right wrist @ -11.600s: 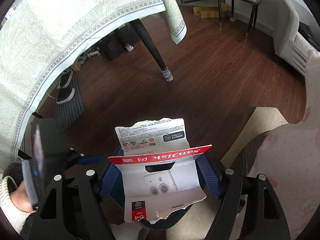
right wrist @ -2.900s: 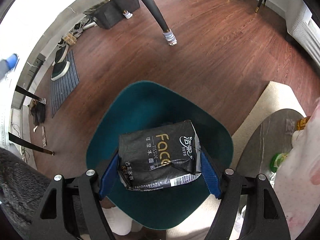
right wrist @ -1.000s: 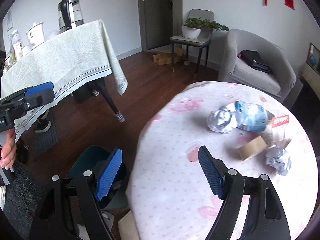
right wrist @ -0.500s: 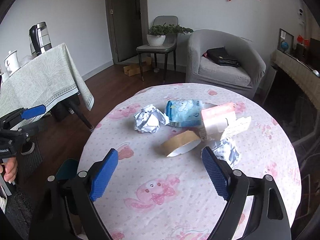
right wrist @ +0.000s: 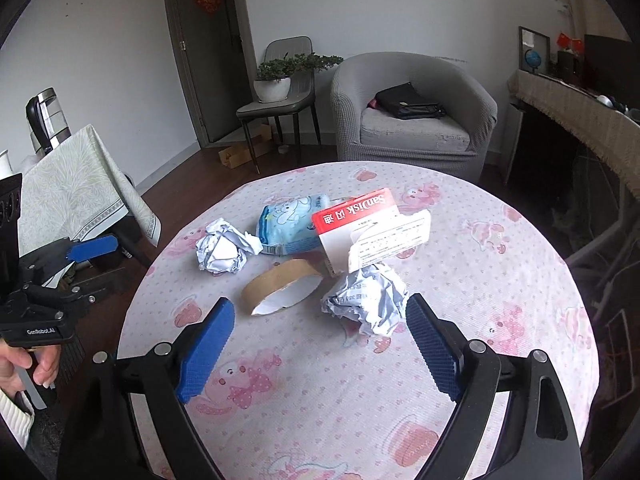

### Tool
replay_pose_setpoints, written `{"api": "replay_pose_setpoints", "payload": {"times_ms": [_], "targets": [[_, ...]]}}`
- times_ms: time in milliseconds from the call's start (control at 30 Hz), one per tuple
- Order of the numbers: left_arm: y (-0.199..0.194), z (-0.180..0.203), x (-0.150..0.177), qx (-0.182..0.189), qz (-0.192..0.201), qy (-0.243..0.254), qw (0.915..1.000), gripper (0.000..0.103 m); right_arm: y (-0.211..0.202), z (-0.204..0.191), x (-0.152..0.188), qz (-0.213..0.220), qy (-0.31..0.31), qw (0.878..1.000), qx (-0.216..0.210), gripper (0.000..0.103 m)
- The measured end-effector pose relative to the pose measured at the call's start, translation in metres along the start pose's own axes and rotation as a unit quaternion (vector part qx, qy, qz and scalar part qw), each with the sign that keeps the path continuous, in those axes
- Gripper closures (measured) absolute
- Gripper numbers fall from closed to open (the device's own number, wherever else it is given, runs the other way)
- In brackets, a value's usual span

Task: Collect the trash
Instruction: 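Move both tools back over the table toward the crumpled paper, then grasp a crumpled paper ball with the left tool while the right tool grasps another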

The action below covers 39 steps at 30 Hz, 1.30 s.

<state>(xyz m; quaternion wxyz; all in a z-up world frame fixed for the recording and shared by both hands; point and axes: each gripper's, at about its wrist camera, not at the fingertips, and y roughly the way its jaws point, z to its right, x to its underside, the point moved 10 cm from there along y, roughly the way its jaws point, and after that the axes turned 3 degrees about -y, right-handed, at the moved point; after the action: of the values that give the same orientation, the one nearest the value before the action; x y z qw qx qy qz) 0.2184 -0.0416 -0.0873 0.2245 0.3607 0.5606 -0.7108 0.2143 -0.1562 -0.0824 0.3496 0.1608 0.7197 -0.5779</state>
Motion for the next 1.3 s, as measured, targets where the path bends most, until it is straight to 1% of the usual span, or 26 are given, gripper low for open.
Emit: {"api": "replay_pose_setpoints", "payload": {"times_ms": [400, 533, 600, 667, 733, 833, 900, 967, 1067, 1167, 1200, 1300], "targets": [[0.050, 0.025, -0.014, 0.026, -0.021, 0.012, 0.9994, 0.025, 0.020, 0.029, 0.008, -0.022, 0.057, 0.998, -0.014, 0.015], [0.067, 0.031, -0.016, 0.032, -0.036, 0.018, 0.9987, 0.032, 0.031, 0.033, 0.009, -0.029, 0.075, 0.997, -0.022, 0.015], [0.078, 0.032, -0.014, 0.027, -0.047, 0.024, 0.9982, 0.034, 0.036, 0.034, 0.009, -0.033, 0.080, 0.996, -0.023, 0.015], [0.087, 0.031, -0.011, 0.023, -0.061, 0.025, 0.9976, 0.040, 0.041, 0.037, 0.010, -0.041, 0.086, 0.995, -0.020, 0.015], [0.094, 0.028, -0.011, 0.017, -0.066, 0.025, 0.9974, 0.042, 0.044, 0.039, 0.009, -0.042, 0.092, 0.995, -0.019, 0.015], [0.100, 0.024, -0.011, 0.028, -0.075, 0.012, 0.9967, 0.048, 0.049, 0.046, 0.012, -0.048, 0.096, 0.994, -0.005, 0.015], [0.103, 0.023, -0.012, 0.028, -0.075, 0.011, 0.9967, 0.050, 0.054, 0.049, 0.014, -0.051, 0.106, 0.993, -0.008, 0.015], [0.105, 0.023, -0.011, 0.031, -0.079, 0.011, 0.9963, 0.053, 0.056, 0.051, 0.014, -0.052, 0.106, 0.993, -0.007, 0.018], [0.106, 0.023, -0.012, 0.032, -0.077, 0.011, 0.9965, 0.055, 0.057, 0.048, 0.012, -0.052, 0.103, 0.993, -0.010, 0.025], [0.104, 0.023, -0.012, 0.033, -0.074, 0.008, 0.9967, 0.055, 0.060, 0.043, 0.010, -0.054, 0.096, 0.994, -0.013, 0.027], [0.103, 0.022, -0.011, 0.031, -0.073, 0.009, 0.9968, 0.055, 0.061, 0.041, 0.010, -0.055, 0.092, 0.994, -0.014, 0.032], [0.098, 0.021, -0.012, 0.029, -0.069, 0.008, 0.9972, 0.055, 0.062, 0.034, 0.009, -0.058, 0.075, 0.995, -0.009, 0.039]]}}
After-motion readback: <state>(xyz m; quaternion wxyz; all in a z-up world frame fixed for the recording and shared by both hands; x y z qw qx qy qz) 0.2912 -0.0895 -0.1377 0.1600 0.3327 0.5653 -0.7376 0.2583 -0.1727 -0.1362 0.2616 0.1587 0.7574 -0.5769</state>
